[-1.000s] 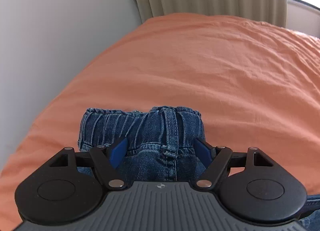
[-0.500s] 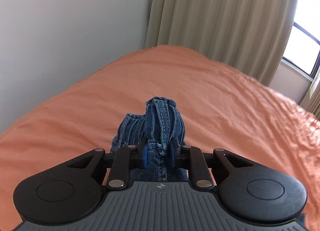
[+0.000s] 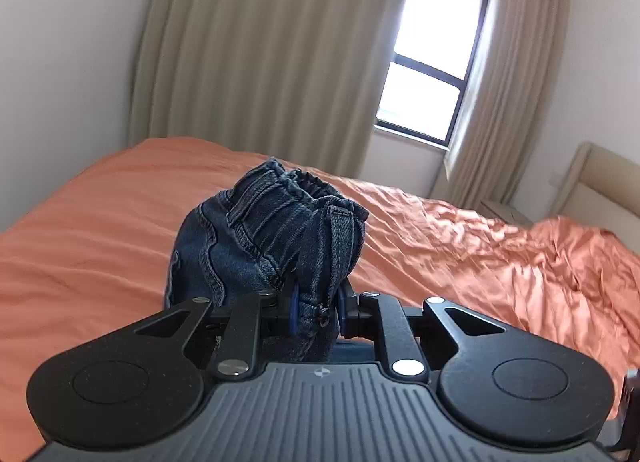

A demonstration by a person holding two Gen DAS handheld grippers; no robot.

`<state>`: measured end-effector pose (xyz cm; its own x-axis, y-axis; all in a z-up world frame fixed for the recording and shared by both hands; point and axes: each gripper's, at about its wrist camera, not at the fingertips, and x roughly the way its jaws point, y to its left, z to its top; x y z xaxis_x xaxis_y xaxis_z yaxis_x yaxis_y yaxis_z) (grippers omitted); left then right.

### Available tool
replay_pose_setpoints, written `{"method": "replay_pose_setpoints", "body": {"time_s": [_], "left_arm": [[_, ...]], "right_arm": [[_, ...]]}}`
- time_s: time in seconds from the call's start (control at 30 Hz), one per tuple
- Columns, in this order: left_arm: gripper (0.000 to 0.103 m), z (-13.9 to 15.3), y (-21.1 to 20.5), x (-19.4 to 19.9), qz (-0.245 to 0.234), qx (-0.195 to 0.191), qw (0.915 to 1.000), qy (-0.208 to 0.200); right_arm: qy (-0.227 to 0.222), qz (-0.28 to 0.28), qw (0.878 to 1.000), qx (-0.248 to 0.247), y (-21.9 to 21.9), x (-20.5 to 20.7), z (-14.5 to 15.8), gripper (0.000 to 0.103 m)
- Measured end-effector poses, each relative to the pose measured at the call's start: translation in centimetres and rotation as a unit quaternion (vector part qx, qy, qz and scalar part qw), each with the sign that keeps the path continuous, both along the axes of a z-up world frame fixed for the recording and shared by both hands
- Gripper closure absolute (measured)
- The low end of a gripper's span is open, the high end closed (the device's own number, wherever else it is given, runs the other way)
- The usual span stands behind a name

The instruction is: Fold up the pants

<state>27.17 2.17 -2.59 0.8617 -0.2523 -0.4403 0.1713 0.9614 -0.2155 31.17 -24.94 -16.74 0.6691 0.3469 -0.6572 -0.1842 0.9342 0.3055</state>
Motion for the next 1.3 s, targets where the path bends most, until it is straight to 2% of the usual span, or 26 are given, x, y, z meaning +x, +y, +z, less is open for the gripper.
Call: {"method": "replay_pose_setpoints", "body": {"time_s": [0.1,0.17,0.23,0.33,0.4,0.47,0.5,0.57,0.6,0.67,0.77,0.83,0.97,1.13,1.3], "left_arm": [[0.084,-3.4,-5.8,1.0,-0.049,0.034,0.9977,0.031],[0.086,-6.1,-8.9,1.8,-0.074,0.042,0.9943,0.065],[0.087,-9.3,-11.1,3.0,-0.097,0.041,0.9881,0.112],[0.087,-12.2,-13.1,2.5,-0.108,0.063,0.9829,0.135],[0.084,-13.1,-12.7,2.9,-0.108,0.040,0.9783,0.172],[0.083,-13.5,-12.2,3.4,-0.104,0.019,0.9762,0.189],[0.081,-13.8,-12.1,3.9,-0.106,0.012,0.9748,0.196],[0.062,-14.1,-12.0,4.4,-0.120,-0.006,0.9695,0.213],[0.057,-14.1,-12.1,4.6,-0.128,-0.013,0.9681,0.215],[0.038,-13.9,-12.1,4.9,-0.141,-0.034,0.9658,0.215],[0.027,-13.0,-11.7,4.9,-0.157,-0.068,0.9621,0.212],[0.027,-12.1,-11.3,5.1,-0.167,-0.075,0.9619,0.203],[0.027,-10.1,-9.0,5.2,-0.155,-0.061,0.9702,0.176],[0.027,-8.4,-4.6,6.4,-0.104,-0.025,0.9839,0.144],[0.027,-8.6,-0.1,8.2,-0.058,-0.025,0.9875,0.145]], "right_arm": [[0.006,-0.030,0.999,0.009,-2.2,-1.4,-0.2,0.053],[0.015,-0.047,0.999,0.016,-3.6,-2.1,-0.5,0.053],[0.025,-0.062,0.998,0.017,-5.0,-2.8,-0.9,0.053],[0.035,-0.077,0.996,0.017,-7.0,-3.8,-1.5,0.053],[0.042,-0.083,0.995,0.021,-7.9,-4.1,-1.9,0.053],[0.049,-0.088,0.995,0.029,-8.6,-4.2,-2.5,0.053],[0.051,-0.089,0.994,0.033,-8.7,-4.1,-2.7,0.053],[0.052,-0.087,0.994,0.039,-8.6,-3.9,-2.9,0.053],[0.051,-0.084,0.994,0.041,-8.3,-3.7,-2.9,0.053],[0.046,-0.076,0.995,0.044,-7.9,-3.3,-2.6,0.053],[0.036,-0.064,0.996,0.051,-7.3,-2.5,-1.9,0.053],[0.031,-0.059,0.996,0.055,-6.9,-1.8,-1.2,0.053],[0.029,-0.043,0.996,0.079,-6.2,0.1,-0.3,0.053],[0.039,-0.024,0.992,0.118,-4.8,4.0,-0.4,0.053],[0.078,-0.016,0.984,0.161,-3.4,9.4,-2.6,0.053]]}}
